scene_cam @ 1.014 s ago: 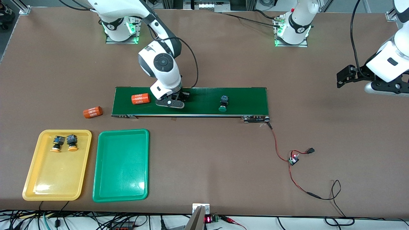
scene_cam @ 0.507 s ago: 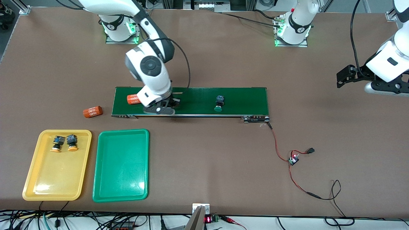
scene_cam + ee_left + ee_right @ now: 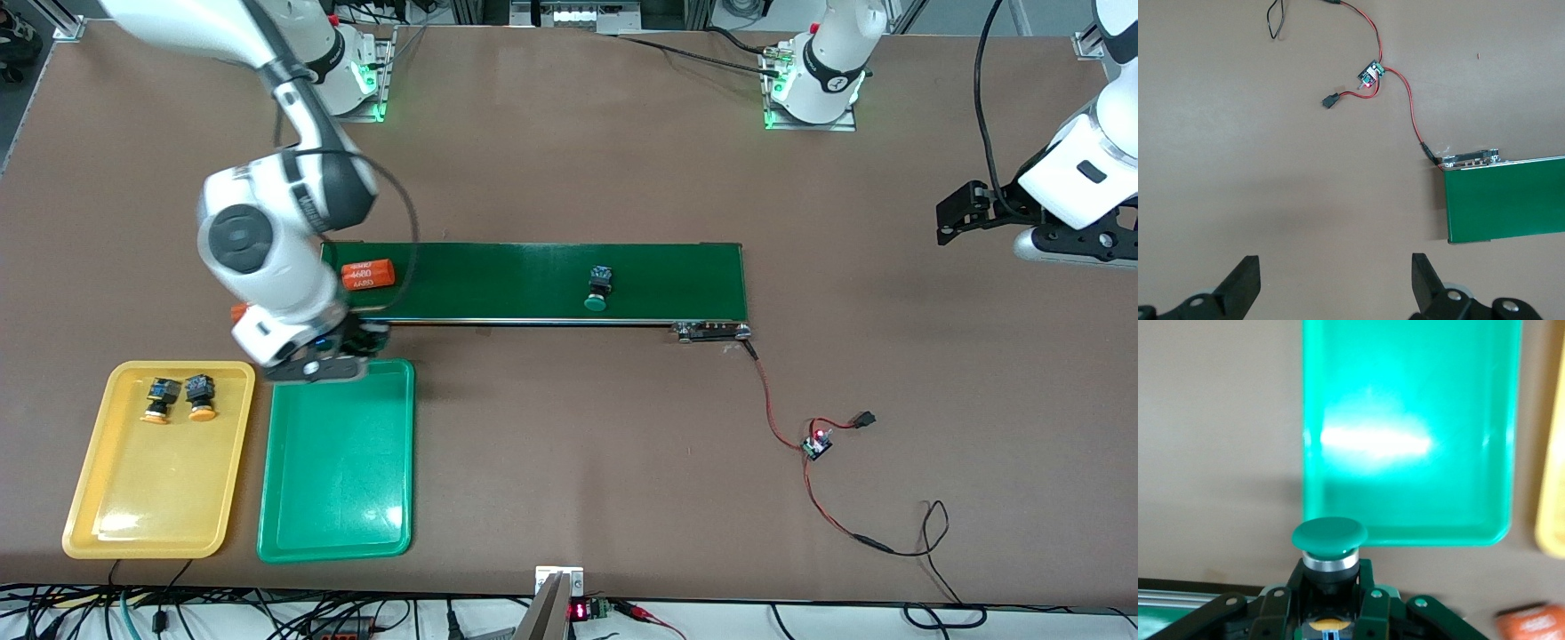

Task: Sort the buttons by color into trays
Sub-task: 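Carry the green button over the green tray with the right gripper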

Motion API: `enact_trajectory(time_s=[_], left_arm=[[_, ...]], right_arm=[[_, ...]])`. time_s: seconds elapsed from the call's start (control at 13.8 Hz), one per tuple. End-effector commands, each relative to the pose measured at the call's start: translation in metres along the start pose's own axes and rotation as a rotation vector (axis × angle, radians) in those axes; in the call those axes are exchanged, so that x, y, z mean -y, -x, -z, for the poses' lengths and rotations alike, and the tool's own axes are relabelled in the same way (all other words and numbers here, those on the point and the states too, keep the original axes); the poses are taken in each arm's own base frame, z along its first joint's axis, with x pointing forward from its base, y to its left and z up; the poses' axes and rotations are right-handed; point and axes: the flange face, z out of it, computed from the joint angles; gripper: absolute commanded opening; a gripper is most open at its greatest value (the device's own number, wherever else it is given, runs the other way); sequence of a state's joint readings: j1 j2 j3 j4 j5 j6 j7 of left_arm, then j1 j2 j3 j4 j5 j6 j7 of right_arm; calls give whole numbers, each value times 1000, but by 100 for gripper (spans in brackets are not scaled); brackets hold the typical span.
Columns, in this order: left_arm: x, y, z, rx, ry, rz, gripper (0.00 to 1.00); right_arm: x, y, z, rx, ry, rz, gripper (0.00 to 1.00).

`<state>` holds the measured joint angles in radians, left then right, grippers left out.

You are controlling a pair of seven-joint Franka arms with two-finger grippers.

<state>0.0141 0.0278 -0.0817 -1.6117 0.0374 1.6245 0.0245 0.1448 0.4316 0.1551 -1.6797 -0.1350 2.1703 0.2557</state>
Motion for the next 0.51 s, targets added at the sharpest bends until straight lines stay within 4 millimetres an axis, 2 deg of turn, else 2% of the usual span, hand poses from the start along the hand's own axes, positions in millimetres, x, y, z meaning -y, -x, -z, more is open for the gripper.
enact_trajectory(time_s=[0.0,0.22,0.29,0.36,0.43], left_arm=[[-2,-5,5,0,0,-8,100],[-2,-4,5,2,1,-10,100],[-2,-4,5,2,1,-10,100],[-3,-4,5,2,2,-10,100],[-3,-4,6,0,2,-10,100]], right_arm=[[-35,-26,-10,0,-8,64,5],[-92,-34,-43,18,19,110,7],[-107,-35,-61,29,18,112,7],[-118,-36,-75,19,15,101,7],[-118,-37,-89,13,12,97,7]])
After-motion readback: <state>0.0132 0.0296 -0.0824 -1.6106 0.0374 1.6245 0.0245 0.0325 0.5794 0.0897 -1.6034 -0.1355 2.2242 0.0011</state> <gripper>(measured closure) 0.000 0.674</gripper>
